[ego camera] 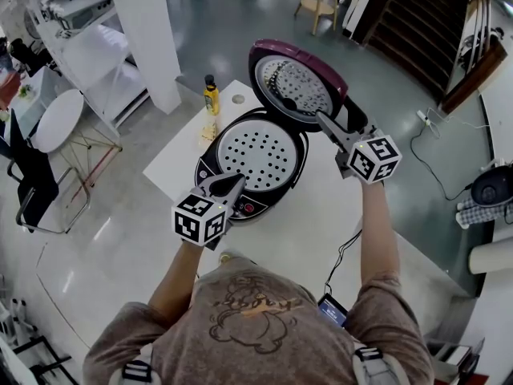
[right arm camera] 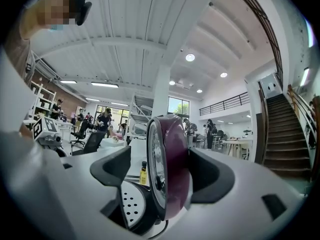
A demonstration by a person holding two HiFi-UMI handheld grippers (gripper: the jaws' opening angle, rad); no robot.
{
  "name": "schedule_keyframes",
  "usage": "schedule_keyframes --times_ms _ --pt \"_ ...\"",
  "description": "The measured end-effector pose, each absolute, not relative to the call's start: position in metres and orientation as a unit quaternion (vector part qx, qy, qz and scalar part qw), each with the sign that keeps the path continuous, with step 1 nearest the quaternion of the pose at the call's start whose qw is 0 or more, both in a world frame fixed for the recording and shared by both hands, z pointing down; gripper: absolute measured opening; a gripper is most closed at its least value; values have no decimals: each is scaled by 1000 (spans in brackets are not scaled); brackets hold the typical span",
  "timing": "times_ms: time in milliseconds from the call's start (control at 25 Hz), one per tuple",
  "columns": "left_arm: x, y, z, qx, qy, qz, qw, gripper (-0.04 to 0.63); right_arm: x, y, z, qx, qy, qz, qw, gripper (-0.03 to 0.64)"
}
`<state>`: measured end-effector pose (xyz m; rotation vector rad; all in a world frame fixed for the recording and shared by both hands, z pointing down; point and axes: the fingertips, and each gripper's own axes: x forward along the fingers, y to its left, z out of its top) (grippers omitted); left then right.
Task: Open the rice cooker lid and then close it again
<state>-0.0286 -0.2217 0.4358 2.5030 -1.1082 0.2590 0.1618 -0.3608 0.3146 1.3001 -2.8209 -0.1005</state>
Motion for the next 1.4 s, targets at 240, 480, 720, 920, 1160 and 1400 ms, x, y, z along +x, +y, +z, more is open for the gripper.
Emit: schedule_keyframes --times_ms 240,480,720,920,1160,1400 --pt "-29 -218 434 893 -396 90 196 20 159 -356 314 419 -907 -34 19 356" --pt "-29 -217 434 893 -397 86 196 20 153 -343 316 407 -913 -39 21 348" --pt "-30 -213 435 893 -395 87 198 20 141 -325 319 394 -917 -54 27 350" --pt "-30 -208 438 892 -394 89 202 20 133 -310 323 384 -921 -54 25 350" --pt "-29 -203 443 892 -390 94 206 20 123 -291 330 370 -928 -49 21 350" --pt "-33 -201 446 889 -394 94 213 20 116 -277 336 365 -930 -47 15 350"
